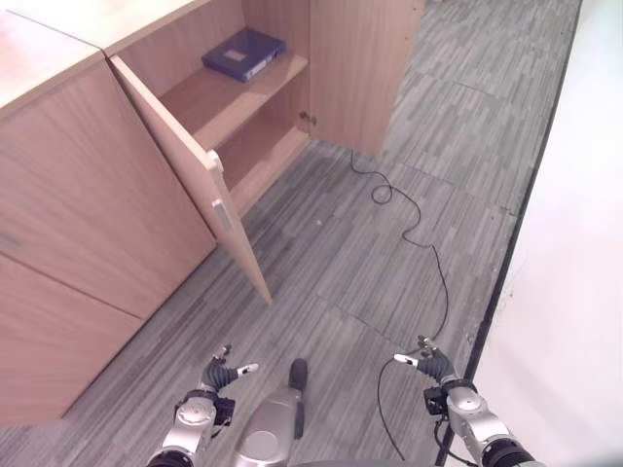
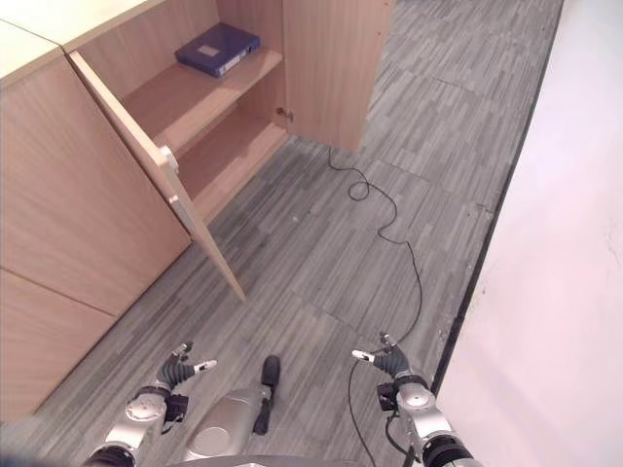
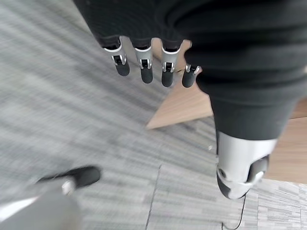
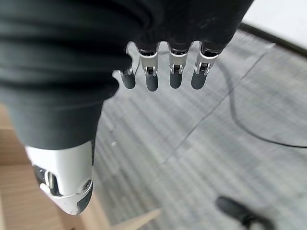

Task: Put the empty folder in the office cabinet

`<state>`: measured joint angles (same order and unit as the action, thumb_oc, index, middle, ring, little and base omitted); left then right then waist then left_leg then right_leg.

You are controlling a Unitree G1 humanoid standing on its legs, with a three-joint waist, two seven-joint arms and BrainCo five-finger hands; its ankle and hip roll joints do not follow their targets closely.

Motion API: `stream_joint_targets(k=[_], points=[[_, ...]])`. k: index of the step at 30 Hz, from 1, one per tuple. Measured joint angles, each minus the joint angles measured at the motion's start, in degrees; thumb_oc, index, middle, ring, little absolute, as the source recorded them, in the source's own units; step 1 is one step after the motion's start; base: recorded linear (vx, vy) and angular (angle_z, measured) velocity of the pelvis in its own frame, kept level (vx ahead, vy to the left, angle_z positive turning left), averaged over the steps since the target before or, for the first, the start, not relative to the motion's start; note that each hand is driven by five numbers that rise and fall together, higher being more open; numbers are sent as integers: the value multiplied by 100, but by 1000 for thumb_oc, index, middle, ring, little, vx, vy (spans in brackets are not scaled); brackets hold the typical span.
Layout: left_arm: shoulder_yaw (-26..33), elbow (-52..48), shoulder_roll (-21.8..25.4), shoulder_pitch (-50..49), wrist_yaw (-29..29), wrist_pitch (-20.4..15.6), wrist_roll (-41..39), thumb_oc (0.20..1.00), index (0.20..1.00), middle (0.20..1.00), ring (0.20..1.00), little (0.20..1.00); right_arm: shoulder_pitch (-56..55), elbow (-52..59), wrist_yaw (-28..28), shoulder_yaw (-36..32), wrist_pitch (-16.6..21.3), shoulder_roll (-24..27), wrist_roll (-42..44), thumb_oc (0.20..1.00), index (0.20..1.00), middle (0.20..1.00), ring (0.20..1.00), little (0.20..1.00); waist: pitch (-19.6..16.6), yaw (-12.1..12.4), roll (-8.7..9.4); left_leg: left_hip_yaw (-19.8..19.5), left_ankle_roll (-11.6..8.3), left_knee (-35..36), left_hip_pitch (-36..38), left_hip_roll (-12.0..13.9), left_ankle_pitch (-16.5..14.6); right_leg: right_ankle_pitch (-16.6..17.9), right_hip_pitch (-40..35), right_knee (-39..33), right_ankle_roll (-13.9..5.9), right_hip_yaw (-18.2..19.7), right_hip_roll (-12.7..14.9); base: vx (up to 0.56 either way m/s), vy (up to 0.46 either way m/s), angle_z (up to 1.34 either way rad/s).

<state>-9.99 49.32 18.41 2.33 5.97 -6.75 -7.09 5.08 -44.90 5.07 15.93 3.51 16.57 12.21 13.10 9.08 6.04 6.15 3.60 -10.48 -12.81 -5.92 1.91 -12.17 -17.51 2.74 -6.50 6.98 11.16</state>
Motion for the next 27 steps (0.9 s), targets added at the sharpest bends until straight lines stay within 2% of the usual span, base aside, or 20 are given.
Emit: stream_joint_targets(k=[2, 3, 5, 6, 7, 8, 9, 10, 12, 14, 15, 16, 17, 19, 20, 22, 24, 25, 26, 27], points=[[-14, 4, 6, 52, 6, -17, -45, 1000, 1000, 1000, 1000, 1000, 68, -15, -5, -12, 5, -11, 0, 1000, 1000, 1000, 1000, 1000, -29, 10, 7, 19, 85, -87, 44, -91, -295, 165, 74, 229, -148, -6, -3, 254, 152, -12], [-26, 44, -8, 59, 5, -9, -47, 1000, 1000, 1000, 1000, 1000, 97, -31, -7, -13, 4, -29, 2, 1000, 1000, 1000, 1000, 1000, -40, 4, -21, 15, 129, -41, 153, -91, -319, 199, 266, 698, -225, 10, -42, 113, 112, -3], [-71, 66, 0, 20, -7, 22, -48, 1000, 1000, 1000, 1000, 1000, 141, -24, -23, -3, 4, -94, 6, 1000, 1000, 1000, 1000, 1000, -46, -66, -140, -107, 150, 275, 492, -1, -268, 346, 1147, 2582, -533, 25, -255, 124, 97, 5], [-72, 54, 19, 6, -2, 31, -52, 1000, 1000, 1000, 1000, 1000, 130, -3, -23, 10, 3, -123, 5, 1000, 1000, 1000, 1000, 1000, -32, -104, -166, -102, 163, 387, 673, 13, -284, 514, 1627, 3571, -759, 7, -283, 259, 123, 7], [-74, 49, 18, -2, 0, 35, -52, 1000, 1000, 1000, 1000, 1000, 133, 5, -20, 9, 3, -141, 4, 1000, 1000, 1000, 1000, 1000, -26, -107, -172, -76, 178, 435, 803, 12, -309, 652, 1983, 4231, -862, 10, -251, 191, 74, 12], [-131, 33, -10, -40, -4, 41, -52, 1000, 1000, 1000, 1000, 1000, 123, 29, -14, 25, 3, -146, 4, 1000, 1000, 1000, 1000, 1000, 11, -193, -308, -158, 241, 426, 943, 34, -482, 688, 2367, 4638, -855, -1, -273, 340, 125, 13], [-130, 5, -47, -63, 5, 39, -53, 1000, 1000, 1000, 1000, 1000, 135, 42, -8, 4, 9, -122, 4, 1000, 1000, 1000, 1000, 1000, 35, -226, -339, -140, 261, 357, 987, 71, -461, 691, 2544, 4822, -843, -46, -268, 448, 56, 29], [-160, -6, -78, -67, -1, 38, -52, 1000, 1000, 1000, 1000, 1000, 158, 32, -13, -2, 1, -131, 4, 1000, 1000, 1000, 1000, 1000, 90, -295, -498, -206, 309, 530, 1292, 150, -498, 627, 2985, 4952, -712, -159, -263, 530, 41, 11], [-107, 20, -45, -190, 3, 43, -52, 1000, 1000, 1000, 1000, 1000, 134, 65, -18, -44, 7, -156, 3, 1000, 1000, 1000, 1000, 1000, 141, -389, -605, -267, 233, 824, 1663, 154, -579, 442, 3248, 4097, -450, -664, 39, 412, -92, -3], [-60, 23, -1, -263, 7, 44, -51, 1000, 1000, 1000, 1000, 1000, 77, 68, -16, -59, 1, -129, 3, 1000, 1000, 1000, 1000, 1000, 154, -495, -636, -247, 111, 957, 1859, 146, -565, 452, 3283, 2671, -370, -1333, 403, 268, -117, 5], [-31, 47, 0, -290, 17, 47, -51, 1000, 1000, 1000, 1000, 1000, 51, 43, -15, -73, -8, -130, 3, 1000, 1000, 1000, 1000, 1000, 146, -503, -619, -237, 98, 1036, 1941, 129, -562, 616, 3269, 1780, -351, -1664, 507, 300, -142, 13], [-9, 61, 3, -302, 21, 50, -50, 1000, 1000, 1000, 1000, 1000, 11, 39, -13, -87, -8, -136, 4, 1000, 1000, 1000, 1000, 1000, 158, -551, -620, -297, 77, 1034, 2014, 130, -580, 809, 3272, 1341, -340, -1726, 533, 551, -278, 42], [-11, 86, -11, -296, 11, 46, -44, 1000, 1000, 1000, 1000, 1000, -109, 23, -17, -95, -42, -119, 6, 1000, 1000, 1000, 1000, 1000, 131, -721, -607, -587, -97, 1059, 2203, 166, -714, 1210, 3226, 665, -408, -1448, 453, 532, -284, 71], [-5, 197, -27, -229, 21, 40, -37, 1000, 1000, 1000, 1000, 1000, -201, -15, -17, -175, -45, -121, 6, 1000, 1000, 1000, 1000, 1000, 57, -903, -551, -880, -194, 1101, 2322, 240, -820, 1618, 3123, -227, -446, -423, 227, 423, -275, 85], [-10, 254, -40, -190, 21, 38, -33, 1000, 1000, 1000, 1000, 1000, -232, -32, -16, -257, -45, -121, 7, 1000, 1000, 1000, 1000, 1000, 55, -1003, -542, -1017, -281, 1124, 2395, 305, -874, 1812, 3139, -445, -505, 10, 191, 340, -296, 76], [-19, 296, -82, -201, 23, 33, -23, 1000, 1000, 1000, 1000, 1000, -263, -88, -16, -309, -50, -83, 7, 1000, 1000, 1000, 1000, 1000, 41, -1112, -578, -1236, -484, 1209, 2656, 537, -1000, 1970, 3104, -507, -509, 440, 131, 212, -220, 60], [-38, 293, -30, -285, 23, 23, 11, 1000, 1000, 1000, 1000, 1000, -422, -74, -29, -310, -46, -102, 9, 1000, 1000, 1000, 1000, 1000, 7, -1216, -526, -1559, -734, 1206, 2951, 734, -1146, 1914, 2829, -273, -454, 472, 217, 255, -335, 78], [-20, 296, -99, -260, 34, 17, 31, 1000, 1000, 1000, 1000, 1000, -456, -115, -62, -341, -52, -36, 9, 1000, 1000, 1000, 1000, 1000, 39, -1198, -656, -1676, -880, 1192, 3167, 1033, -1239, 2302, 2820, 133, -896, 359, -2, 308, -462, 85], [-21, 363, -310, -260, 24, -1, 82, 1000, 1000, 1000, 1000, 1000, -371, -236, -73, -527, -57, 96, 10, 1000, 1000, 1000, 1000, 1000, -2, -1196, -1014, -1833, -977, 990, 3116, 1447, -1092, 1814, 2868, 596, -809, 7, -338, 267, -483, 57], [-19, 368, -396, -211, 28, -15, 82, 1000, 1000, 1000, 1000, 1000, -371, -229, -75, -570, -57, 195, 10, 1000, 1000, 1000, 1000, 1000, -13, -1184, -1046, -1904, -983, 911, 3073, 1544, -869, 1686, 2837, 700, -684, -136, -413, 173, -387, 48]])
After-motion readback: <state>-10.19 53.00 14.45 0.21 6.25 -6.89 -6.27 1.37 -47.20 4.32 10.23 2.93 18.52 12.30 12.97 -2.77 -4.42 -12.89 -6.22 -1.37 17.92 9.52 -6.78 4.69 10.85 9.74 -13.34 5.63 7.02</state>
